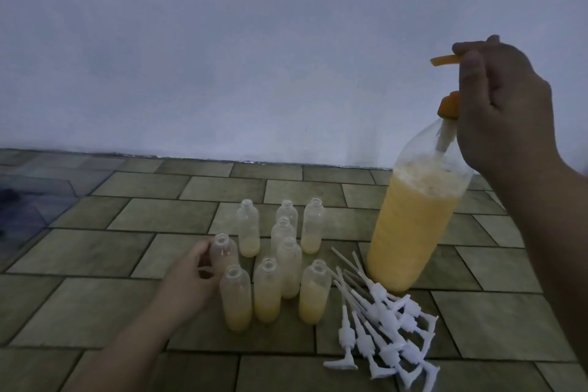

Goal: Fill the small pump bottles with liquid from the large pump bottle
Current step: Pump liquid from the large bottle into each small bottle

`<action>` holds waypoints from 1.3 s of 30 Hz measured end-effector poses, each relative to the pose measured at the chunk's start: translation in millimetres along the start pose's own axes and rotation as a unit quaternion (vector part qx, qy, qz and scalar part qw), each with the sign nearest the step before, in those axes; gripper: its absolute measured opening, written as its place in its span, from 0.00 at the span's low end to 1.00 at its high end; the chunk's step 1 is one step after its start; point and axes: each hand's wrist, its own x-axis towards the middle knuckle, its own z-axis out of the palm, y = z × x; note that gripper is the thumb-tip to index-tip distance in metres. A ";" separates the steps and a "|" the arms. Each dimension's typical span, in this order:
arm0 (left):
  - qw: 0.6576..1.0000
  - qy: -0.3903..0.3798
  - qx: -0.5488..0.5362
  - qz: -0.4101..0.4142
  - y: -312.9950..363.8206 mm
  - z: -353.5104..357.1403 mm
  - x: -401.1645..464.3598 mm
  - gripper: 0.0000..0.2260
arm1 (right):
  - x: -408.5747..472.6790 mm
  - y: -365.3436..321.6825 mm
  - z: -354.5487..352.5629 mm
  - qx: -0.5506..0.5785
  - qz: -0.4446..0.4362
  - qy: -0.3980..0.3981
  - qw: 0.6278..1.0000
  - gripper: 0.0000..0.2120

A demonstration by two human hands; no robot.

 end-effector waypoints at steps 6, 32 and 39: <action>1.000 -0.027 0.007 -0.010 -11.0 0.0 -0.5 0.16 | -0.9 0.2 -1.2 -0.006 -0.001 -0.004 1.000 0.20; 0.982 -0.186 -0.013 -0.010 16.6 -4.1 84.0 0.23 | 0.0 -0.4 -1.4 -0.005 0.039 -0.015 0.999 0.18; 0.982 -0.181 -0.041 -0.017 9.3 -2.7 87.2 0.21 | -0.4 0.8 -0.5 -0.007 0.042 -0.013 0.999 0.19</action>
